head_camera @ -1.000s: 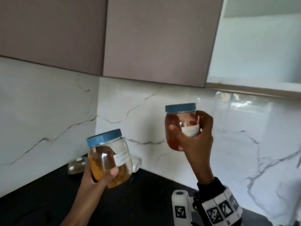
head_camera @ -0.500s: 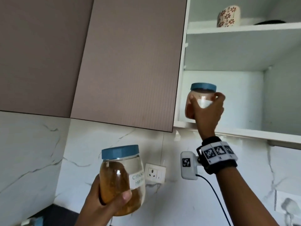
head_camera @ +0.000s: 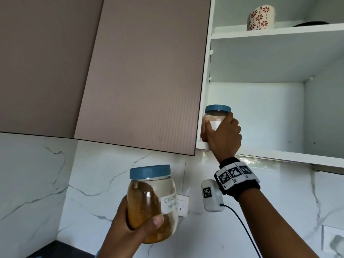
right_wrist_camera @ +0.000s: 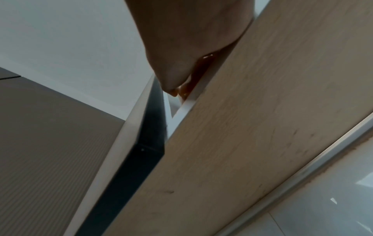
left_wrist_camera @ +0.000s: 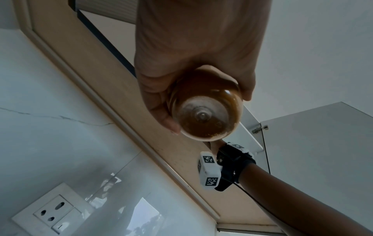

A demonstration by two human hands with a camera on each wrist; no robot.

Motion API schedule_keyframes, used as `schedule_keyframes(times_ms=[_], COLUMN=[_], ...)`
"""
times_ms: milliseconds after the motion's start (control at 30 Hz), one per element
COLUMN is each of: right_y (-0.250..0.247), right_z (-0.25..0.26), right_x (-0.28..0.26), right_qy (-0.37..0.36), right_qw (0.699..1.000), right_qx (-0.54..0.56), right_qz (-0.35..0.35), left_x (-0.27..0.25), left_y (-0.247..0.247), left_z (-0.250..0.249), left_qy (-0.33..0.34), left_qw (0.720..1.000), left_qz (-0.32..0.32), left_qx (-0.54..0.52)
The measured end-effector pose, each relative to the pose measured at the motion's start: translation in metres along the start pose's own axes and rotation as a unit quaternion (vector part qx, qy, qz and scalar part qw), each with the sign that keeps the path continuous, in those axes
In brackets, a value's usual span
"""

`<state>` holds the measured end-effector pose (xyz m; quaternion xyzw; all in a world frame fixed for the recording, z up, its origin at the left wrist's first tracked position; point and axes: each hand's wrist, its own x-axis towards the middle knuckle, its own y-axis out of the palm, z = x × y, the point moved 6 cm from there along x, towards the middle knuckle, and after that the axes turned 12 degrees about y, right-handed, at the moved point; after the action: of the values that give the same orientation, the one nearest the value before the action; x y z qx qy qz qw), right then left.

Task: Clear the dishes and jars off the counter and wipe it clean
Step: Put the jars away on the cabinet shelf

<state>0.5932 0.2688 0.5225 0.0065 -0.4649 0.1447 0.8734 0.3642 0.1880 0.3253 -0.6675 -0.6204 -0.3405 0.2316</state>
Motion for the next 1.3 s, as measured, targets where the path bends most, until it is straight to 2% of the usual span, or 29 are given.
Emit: schedule_keyframes(times_ms=[67, 200, 233, 267, 333, 367, 400, 433, 500, 533, 633, 700, 800, 867, 933, 967, 1033, 1067, 1100, 1167, 1233, 1300], right_y=[-0.004, -0.047, -0.056, -0.063, -0.075, -0.081, -0.085, -0.086, -0.085, -0.086, -0.093, -0.099, -0.113, -0.125, -0.137, -0.141, -0.141, -0.138, -0.134, -0.124, -0.112, -0.101], right_z=[-0.001, -0.005, -0.008, -0.010, -0.004, 0.001, 0.002, 0.001, -0.001, 0.000, -0.007, -0.012, -0.012, -0.016, -0.024, -0.027, -0.033, -0.036, -0.037, -0.039, -0.044, -0.047], right_x=[-0.002, -0.035, -0.050, -0.068, -0.119, -0.144, -0.165, -0.180, -0.192, -0.190, -0.176, -0.164, -0.137, -0.107, -0.071, -0.053, -0.021, -0.009, 0.002, 0.019, 0.032, 0.039], right_qy=[0.000, -0.029, -0.042, -0.054, -0.091, -0.133, -0.181, -0.227, -0.280, -0.284, -0.275, -0.275, -0.283, -0.293, -0.288, -0.276, -0.241, -0.225, -0.217, -0.217, -0.214, -0.221], right_qw=[0.999, 0.981, 0.969, 0.951, 0.883, 0.850, 0.833, 0.825, 0.822, 0.824, 0.831, 0.848, 0.877, 0.909, 0.937, 0.949, 0.965, 0.970, 0.971, 0.968, 0.963, 0.957], right_qx=[0.035, 0.194, 0.241, 0.277, 0.291, 0.251, 0.186, 0.117, 0.022, 0.024, 0.117, 0.147, 0.163, 0.151, 0.115, 0.089, 0.021, -0.012, -0.040, -0.088, -0.126, -0.143], right_qz=[0.020, -0.003, 0.041, 0.127, 0.358, 0.443, 0.489, 0.504, 0.496, 0.489, 0.469, 0.429, 0.353, 0.257, 0.159, 0.126, 0.098, 0.093, 0.089, 0.089, 0.105, 0.121], left_x=[0.000, 0.003, 0.003, 0.004, 0.004, 0.005, 0.005, 0.004, 0.002, 0.003, 0.006, 0.012, 0.027, 0.041, 0.054, 0.060, 0.075, 0.085, 0.096, 0.115, 0.125, 0.128], left_y=[0.008, 0.016, 0.016, 0.016, 0.018, 0.020, 0.023, 0.026, 0.033, 0.037, 0.049, 0.060, 0.074, 0.078, 0.076, 0.073, 0.065, 0.060, 0.053, 0.040, 0.030, 0.025], left_z=[0.001, 0.000, 0.001, 0.002, 0.003, 0.004, 0.004, 0.004, 0.005, 0.007, 0.012, 0.008, -0.002, -0.005, -0.013, -0.018, -0.021, -0.018, -0.012, 0.007, 0.027, 0.041], left_qy=[0.002, 0.005, 0.005, 0.005, -0.004, -0.009, -0.018, -0.029, -0.054, -0.063, -0.088, -0.079, -0.009, 0.035, 0.111, 0.162, 0.267, 0.298, 0.308, 0.287, 0.261, 0.268], left_qw=[1.000, 0.999, 0.999, 0.999, 0.999, 0.998, 0.997, 0.995, 0.991, 0.989, 0.976, 0.961, 0.956, 0.969, 0.973, 0.961, 0.908, 0.880, 0.854, 0.816, 0.794, 0.763], left_qz=[0.011, 0.026, 0.022, 0.023, 0.043, 0.058, 0.071, 0.086, 0.115, 0.125, 0.164, 0.203, 0.244, 0.229, 0.197, 0.183, 0.144, 0.119, 0.095, 0.068, 0.077, 0.088], left_qx=[-0.006, -0.022, -0.023, -0.021, -0.020, -0.026, -0.035, -0.039, -0.045, -0.053, -0.117, -0.172, -0.162, -0.087, 0.042, 0.131, 0.289, 0.351, 0.408, 0.498, 0.544, 0.581])
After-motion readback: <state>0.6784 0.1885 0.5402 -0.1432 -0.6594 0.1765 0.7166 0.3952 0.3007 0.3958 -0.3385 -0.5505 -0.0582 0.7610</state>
